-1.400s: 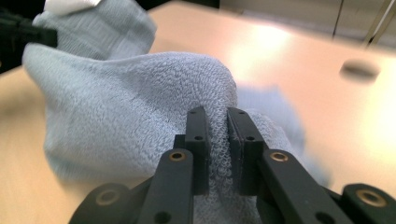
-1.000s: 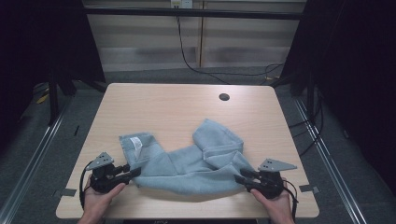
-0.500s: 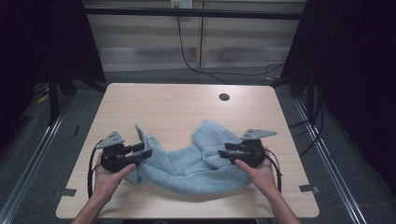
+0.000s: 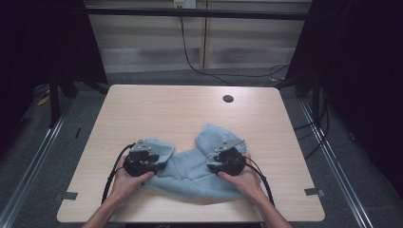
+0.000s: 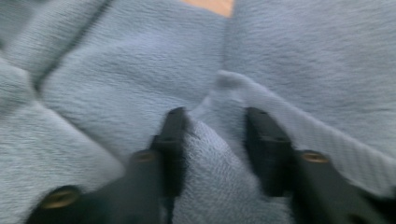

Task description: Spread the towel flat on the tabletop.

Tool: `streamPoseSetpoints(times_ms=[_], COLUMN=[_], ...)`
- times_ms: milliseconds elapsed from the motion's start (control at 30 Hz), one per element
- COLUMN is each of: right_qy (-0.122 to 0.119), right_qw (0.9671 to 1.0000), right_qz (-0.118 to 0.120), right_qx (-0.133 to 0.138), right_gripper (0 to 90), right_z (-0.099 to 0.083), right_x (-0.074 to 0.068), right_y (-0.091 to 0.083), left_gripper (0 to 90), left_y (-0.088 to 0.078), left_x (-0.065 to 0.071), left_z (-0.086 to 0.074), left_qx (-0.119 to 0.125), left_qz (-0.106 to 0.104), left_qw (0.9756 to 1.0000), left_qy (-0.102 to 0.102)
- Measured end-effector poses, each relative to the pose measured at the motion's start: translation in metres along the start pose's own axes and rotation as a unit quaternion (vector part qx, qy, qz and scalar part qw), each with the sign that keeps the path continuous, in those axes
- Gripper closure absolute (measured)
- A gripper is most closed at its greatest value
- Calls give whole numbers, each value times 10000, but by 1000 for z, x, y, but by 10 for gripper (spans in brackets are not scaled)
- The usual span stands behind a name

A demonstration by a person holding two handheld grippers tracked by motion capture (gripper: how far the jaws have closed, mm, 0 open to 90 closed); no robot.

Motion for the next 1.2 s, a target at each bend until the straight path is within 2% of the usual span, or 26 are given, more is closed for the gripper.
streamPoseSetpoints(times_ms=[67, 133, 200, 233, 300, 333, 400, 433, 533, 600, 700, 733, 833, 867, 900, 967, 1000, 1033, 1067, 1100, 1167, 1200], right_qy=[118, 350, 530, 607, 781, 848, 1131, 1195, 1345, 1489, 1687, 1786, 1884, 1858, 1839, 1897, 1906, 1960, 1960, 1962, 1889, 1797], right_qw=[9999, 9987, 9964, 9944, 9896, 9863, 9776, 9738, 9648, 9608, 9581, 9581, 9598, 9614, 9611, 9587, 9561, 9522, 9522, 9522, 9564, 9601], right_qz=[-42, 125, 150, 112, 35, -45, -107, -238, -597, -773, -1006, -994, -1072, -1101, -1190, -1219, -1258, -1191, -1191, -1081, -817, -704], right_qx=[76, 338, 651, 853, 1209, 1416, 1771, 1921, 2179, 2207, 2085, 2009, 1782, 1704, 1685, 1732, 1838, 2016, 2016, 2078, 2071, 2023], right_gripper=[828, 859, 862, 863, 864, 866, 866, 865, 865, 865, 864, 860, 815, 785, 751, 694, 659, 586, 586, 565, 530, 516], right_z=[1, 3, 7, 9, 12, 12, 10, 6, -14, -32, -60, -68, -91, -97, -101, -104, -102, -95, -95, -91, -80, -73], right_x=[3, 8, 15, 19, 30, 37, 51, 57, 73, 82, 93, 96, 99, 98, 96, 96, 95, 94, 94, 93, 88, 84], right_y=[-3, -13, -28, -37, -59, -71, -95, -107, -134, -145, -155, -158, -160, -159, -160, -165, -168, -175, -175, -176, -172, -167], left_gripper=[584, 612, 630, 635, 638, 638, 637, 637, 634, 633, 629, 627, 617, 615, 613, 609, 605, 604, 604, 600, 598, 598], left_y=[-1, -3, -5, -7, -11, -13, -19, -22, -28, -32, -33, -34, -37, -38, -39, -42, -44, -47, -50, -54, -59, -60], left_x=[3, 6, 10, 11, 13, 15, 16, 18, 21, 23, 25, 25, 25, 25, 25, 26, 25, 25, 23, 22, 21, 21], left_z=[0, -2, -3, -5, -9, -11, -16, -18, -24, -26, -27, -28, -29, -30, -30, -29, -28, -26, -22, -18, -6, 0], left_qx=[-79, -113, -151, -142, -105, -91, -106, -104, -69, -123, -103, -128, -91, -92, -57, -18, -2, 107, 290, 439, 681, 751], left_qz=[58, 142, 186, 162, 183, 187, 198, 212, 222, 192, 243, 212, 105, 48, 50, 31, 18, 14, -25, -37, -19, -85], left_qw=[9999, 9997, 9995, 9997, 9996, 9997, 9997, 9997, 9997, 9997, 9995, 9996, 9996, 9996, 9994, 9994, 9996, 9995, 9990, 9985, 9974, 9970], left_qy=[65, 167, 199, 147, 161, 100, 12, -5, -70, -98, -161, -139, -249, -273, -350, -341, -291, -295, -326, -323, -224, -168])
Point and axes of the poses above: each handheld gripper's, and its own axes: y roughly forward along the jaws, z roughly out of its top, x roughly to its right, the point moved 1 cm from there along y, roughly forward along the jaws, and after that the axes turned 15 degrees about y, right-handed, at the moved point
